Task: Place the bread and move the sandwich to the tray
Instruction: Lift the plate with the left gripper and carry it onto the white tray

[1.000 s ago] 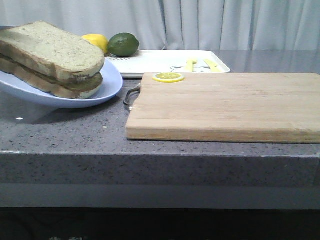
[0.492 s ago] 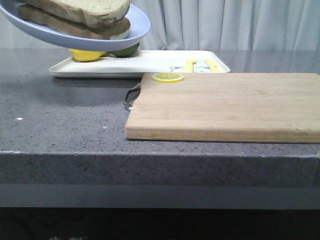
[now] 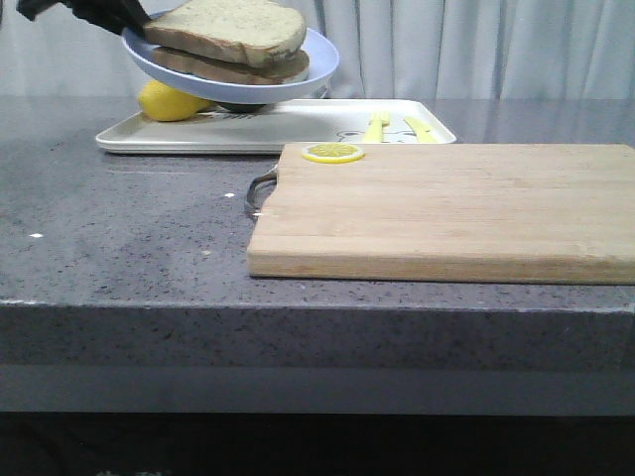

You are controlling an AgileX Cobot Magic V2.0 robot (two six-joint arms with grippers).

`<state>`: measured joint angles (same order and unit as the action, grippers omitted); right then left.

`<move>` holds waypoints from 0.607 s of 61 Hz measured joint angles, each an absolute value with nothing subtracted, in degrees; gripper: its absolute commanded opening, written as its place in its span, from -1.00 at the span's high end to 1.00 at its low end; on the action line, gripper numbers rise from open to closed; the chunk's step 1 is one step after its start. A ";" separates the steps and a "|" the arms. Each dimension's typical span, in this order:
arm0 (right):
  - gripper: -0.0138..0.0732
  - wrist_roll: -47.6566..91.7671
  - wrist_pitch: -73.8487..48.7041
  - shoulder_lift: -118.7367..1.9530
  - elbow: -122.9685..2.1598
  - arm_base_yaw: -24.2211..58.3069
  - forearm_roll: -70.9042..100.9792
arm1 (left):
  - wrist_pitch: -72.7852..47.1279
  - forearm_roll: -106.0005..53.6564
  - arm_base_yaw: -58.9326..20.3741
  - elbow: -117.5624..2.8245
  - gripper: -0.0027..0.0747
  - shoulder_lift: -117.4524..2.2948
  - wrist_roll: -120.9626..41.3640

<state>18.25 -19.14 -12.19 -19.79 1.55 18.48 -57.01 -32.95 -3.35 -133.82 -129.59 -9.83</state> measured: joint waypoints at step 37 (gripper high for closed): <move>0.86 18.25 -19.36 -12.19 -19.79 1.55 18.48 | -57.33 -34.61 -6.07 -143.64 0.97 -141.57 -9.62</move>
